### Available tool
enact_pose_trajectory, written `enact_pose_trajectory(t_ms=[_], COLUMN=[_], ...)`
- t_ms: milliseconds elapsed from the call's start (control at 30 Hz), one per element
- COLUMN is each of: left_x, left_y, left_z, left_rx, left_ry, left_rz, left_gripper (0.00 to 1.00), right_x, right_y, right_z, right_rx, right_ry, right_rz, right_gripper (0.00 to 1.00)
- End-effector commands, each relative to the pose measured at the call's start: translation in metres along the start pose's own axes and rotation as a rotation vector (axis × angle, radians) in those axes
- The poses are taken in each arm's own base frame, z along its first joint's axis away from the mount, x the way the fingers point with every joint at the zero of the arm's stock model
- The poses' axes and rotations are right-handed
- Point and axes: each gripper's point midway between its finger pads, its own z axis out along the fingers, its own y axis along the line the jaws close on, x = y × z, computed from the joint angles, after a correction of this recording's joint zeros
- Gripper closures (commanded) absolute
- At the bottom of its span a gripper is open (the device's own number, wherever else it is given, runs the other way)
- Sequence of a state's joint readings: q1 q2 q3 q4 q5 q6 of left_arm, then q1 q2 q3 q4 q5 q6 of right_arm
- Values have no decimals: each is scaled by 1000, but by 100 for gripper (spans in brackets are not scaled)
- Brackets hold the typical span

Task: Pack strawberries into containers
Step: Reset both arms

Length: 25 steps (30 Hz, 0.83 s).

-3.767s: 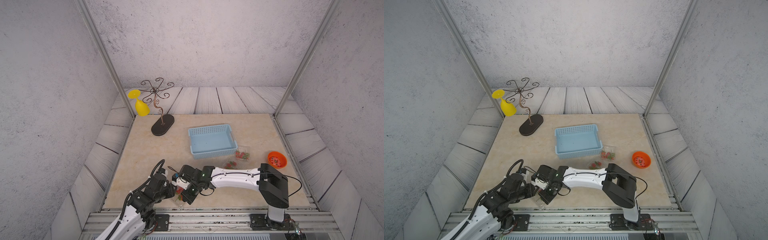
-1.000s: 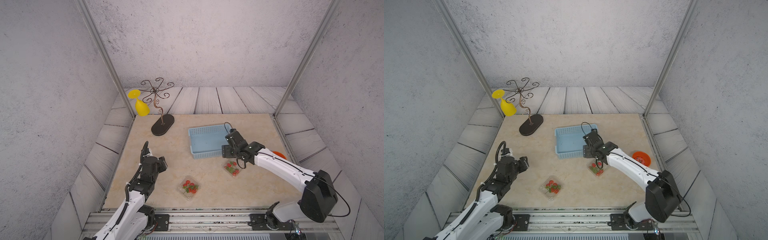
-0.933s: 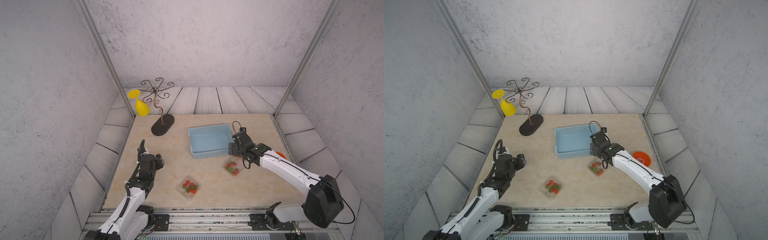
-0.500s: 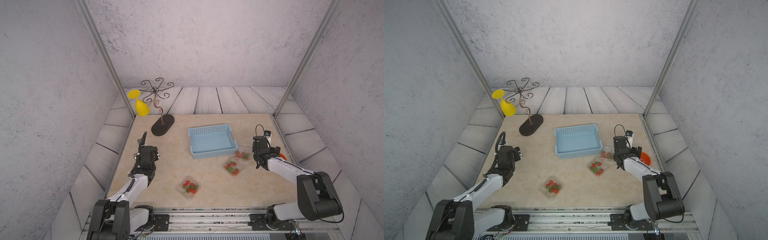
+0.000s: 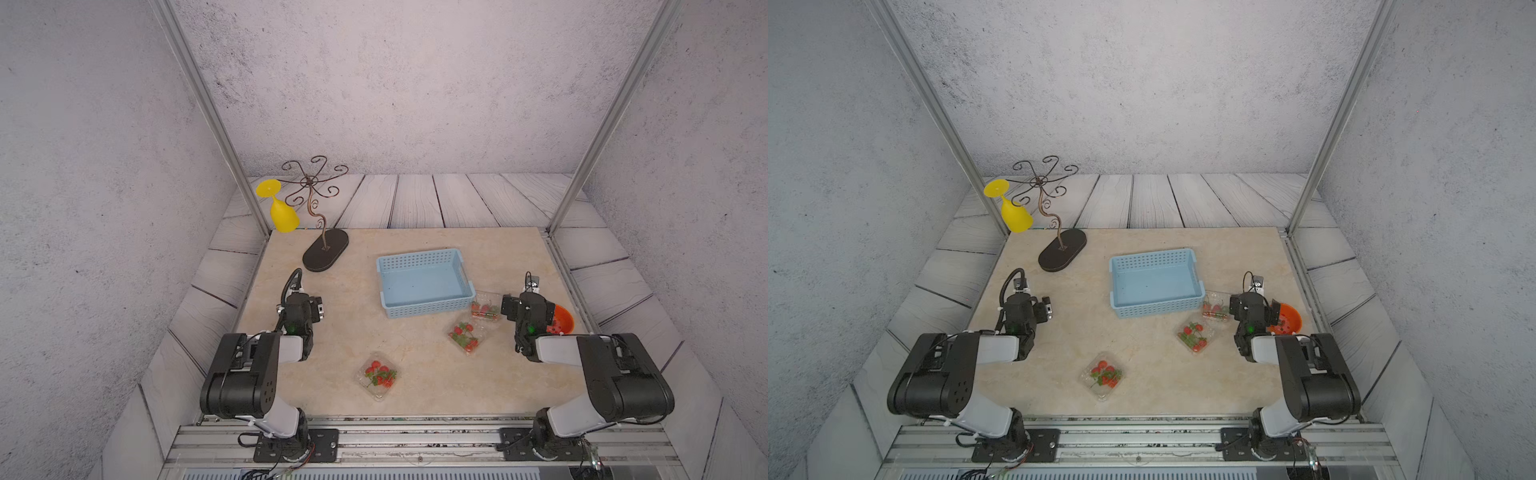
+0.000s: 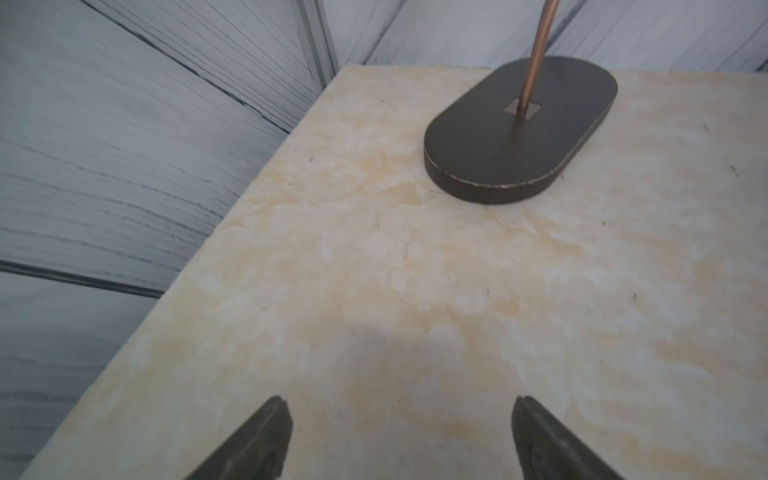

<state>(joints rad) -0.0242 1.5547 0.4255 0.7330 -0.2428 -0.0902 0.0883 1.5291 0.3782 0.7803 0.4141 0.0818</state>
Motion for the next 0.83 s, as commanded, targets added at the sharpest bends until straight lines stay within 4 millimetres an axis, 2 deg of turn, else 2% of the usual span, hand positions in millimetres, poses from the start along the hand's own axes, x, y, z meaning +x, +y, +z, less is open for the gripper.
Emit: enact_pose_trajectory(t_ms=[0,67,800], left_x=[-32,-30,-29], left_y=[-4,-3,-3], left_z=[-1,-1,-2], left_rx=[32,28,27], left_ry=[-137,-85,-81], left_rz=[-5,1,5], left_gripper=[9,0,0], right_x=[-25,-24,-22], right_y=[16,15,10], right_z=[1,6,9], right_rx=[-95,-82,-82], right_ry=[-102,-46,-26], right_rz=[22,15,41], right_gripper=[1,1,1])
